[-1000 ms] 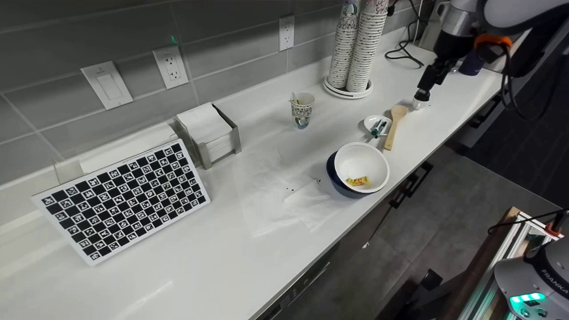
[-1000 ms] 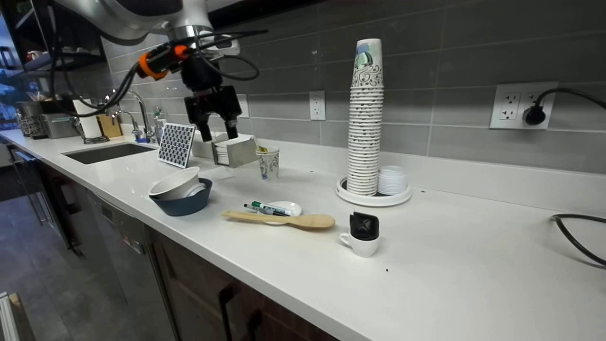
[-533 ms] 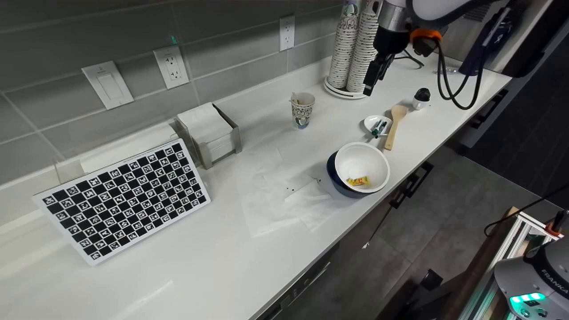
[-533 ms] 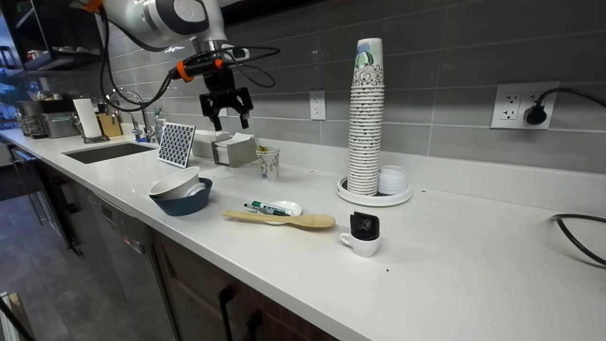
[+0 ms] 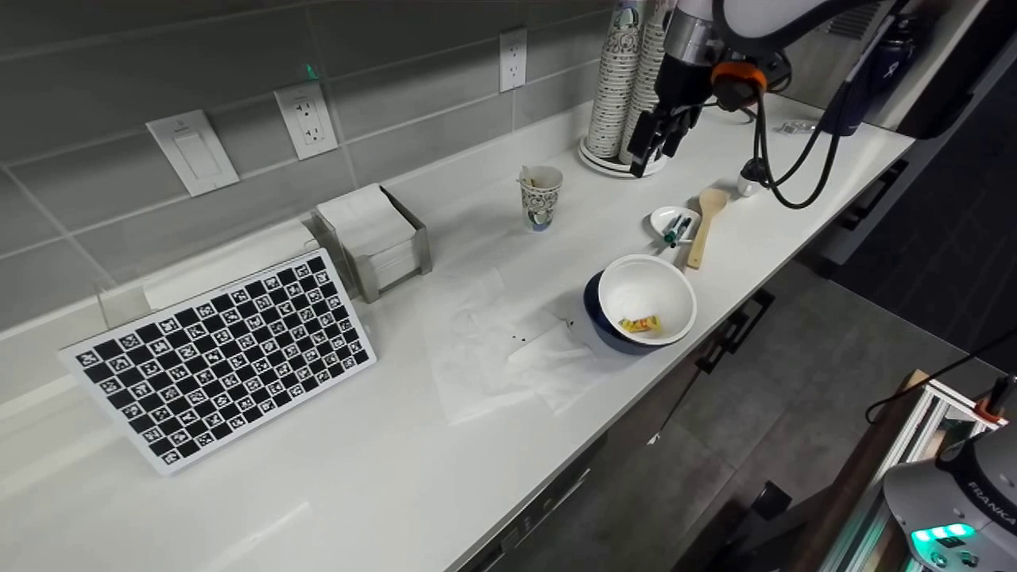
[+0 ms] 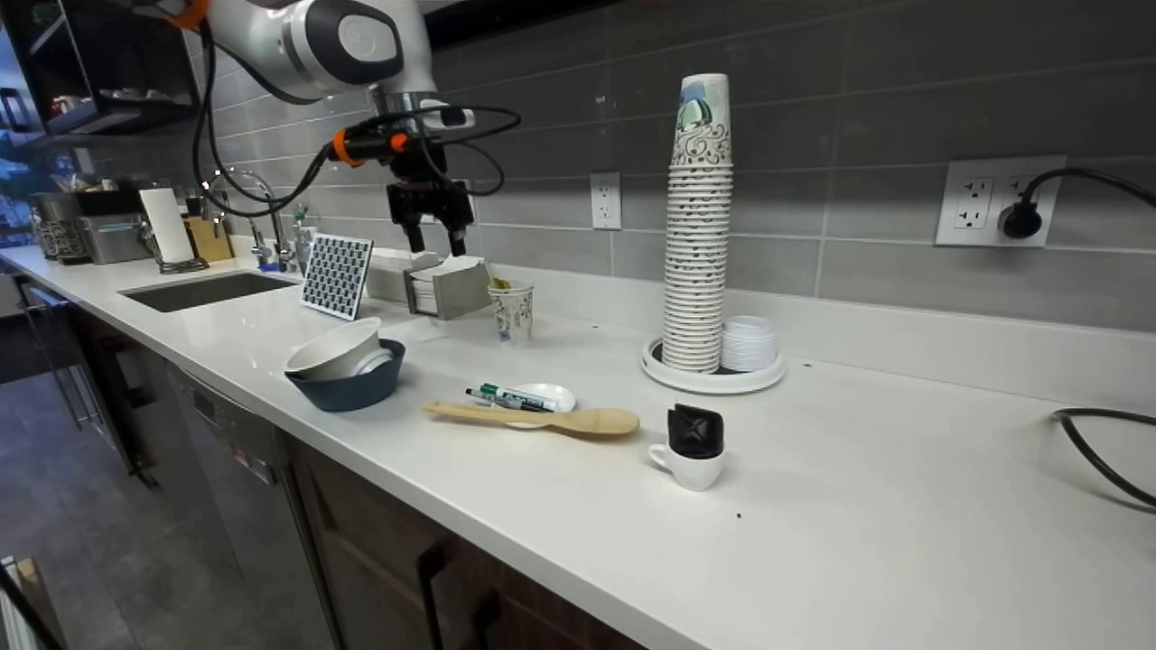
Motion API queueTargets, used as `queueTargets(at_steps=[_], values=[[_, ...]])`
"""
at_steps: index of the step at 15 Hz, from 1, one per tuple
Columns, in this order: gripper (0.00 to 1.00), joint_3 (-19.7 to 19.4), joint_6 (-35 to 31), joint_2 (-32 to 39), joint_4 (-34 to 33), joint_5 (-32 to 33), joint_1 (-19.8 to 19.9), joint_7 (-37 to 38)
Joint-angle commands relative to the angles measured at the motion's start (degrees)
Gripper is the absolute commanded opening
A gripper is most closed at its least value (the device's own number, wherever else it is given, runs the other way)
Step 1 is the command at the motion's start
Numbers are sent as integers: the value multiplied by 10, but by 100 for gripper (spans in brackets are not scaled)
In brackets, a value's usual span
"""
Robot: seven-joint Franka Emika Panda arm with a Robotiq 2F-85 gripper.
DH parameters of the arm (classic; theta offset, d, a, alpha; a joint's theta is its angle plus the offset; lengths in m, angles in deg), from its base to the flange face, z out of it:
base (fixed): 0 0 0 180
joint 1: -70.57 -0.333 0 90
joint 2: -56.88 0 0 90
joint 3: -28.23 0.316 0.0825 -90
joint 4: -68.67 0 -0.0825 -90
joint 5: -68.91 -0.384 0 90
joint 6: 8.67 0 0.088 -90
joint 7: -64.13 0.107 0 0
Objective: Move the upright cups to the right
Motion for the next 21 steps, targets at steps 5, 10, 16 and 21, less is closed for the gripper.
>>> queueTargets(at_steps=[5,10,16,21], values=[[100,-14,-50,70,-37,-5,4,126],[100,-14,-57,92,-53,-21,3,136],[100,-18,-93,172,-137,-119,9,227],[100,-23,-100,243,-225,-136,-3,293]])
